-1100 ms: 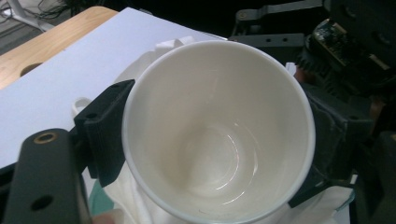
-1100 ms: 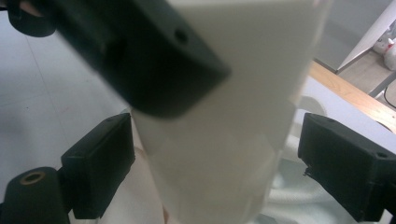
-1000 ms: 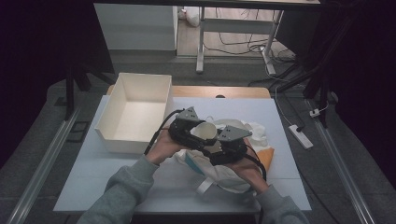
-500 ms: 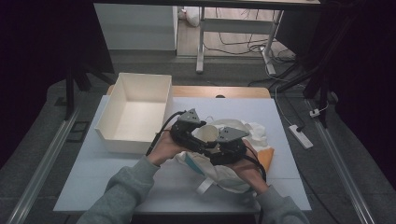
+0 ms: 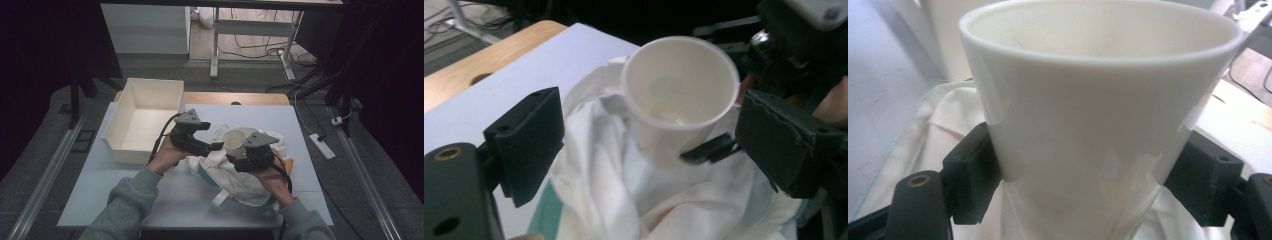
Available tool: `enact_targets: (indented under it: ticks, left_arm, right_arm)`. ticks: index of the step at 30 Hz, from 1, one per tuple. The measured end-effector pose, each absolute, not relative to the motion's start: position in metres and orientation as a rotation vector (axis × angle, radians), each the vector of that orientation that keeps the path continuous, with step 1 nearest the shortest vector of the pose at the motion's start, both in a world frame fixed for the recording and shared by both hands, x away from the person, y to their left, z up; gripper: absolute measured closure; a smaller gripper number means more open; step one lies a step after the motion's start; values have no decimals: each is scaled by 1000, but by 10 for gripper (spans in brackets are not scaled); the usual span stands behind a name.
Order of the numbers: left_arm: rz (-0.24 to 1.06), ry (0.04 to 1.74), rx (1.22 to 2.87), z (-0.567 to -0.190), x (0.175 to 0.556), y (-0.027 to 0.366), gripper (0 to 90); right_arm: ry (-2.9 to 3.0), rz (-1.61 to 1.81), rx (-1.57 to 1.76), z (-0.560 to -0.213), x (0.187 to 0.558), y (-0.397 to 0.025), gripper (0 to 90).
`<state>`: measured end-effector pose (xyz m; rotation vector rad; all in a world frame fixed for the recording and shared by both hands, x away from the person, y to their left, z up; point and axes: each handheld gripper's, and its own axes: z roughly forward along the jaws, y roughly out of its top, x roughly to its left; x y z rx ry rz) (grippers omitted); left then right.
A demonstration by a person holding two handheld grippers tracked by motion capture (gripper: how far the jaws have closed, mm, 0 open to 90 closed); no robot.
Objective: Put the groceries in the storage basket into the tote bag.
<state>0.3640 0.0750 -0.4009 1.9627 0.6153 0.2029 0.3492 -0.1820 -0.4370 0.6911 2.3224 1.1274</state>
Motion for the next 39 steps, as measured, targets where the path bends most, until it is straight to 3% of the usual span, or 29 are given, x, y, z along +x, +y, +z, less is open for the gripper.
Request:
enact_targets:
  ticks: [17, 39]
  left_arm:
    - [246, 696, 1996, -404, 372, 85, 149]
    - [233, 701, 2015, -409, 376, 85, 145]
  right_arm:
    - [2250, 1136, 826, -429, 355, -220, 221]
    - [2385, 1112, 807, -474, 384, -200, 222]
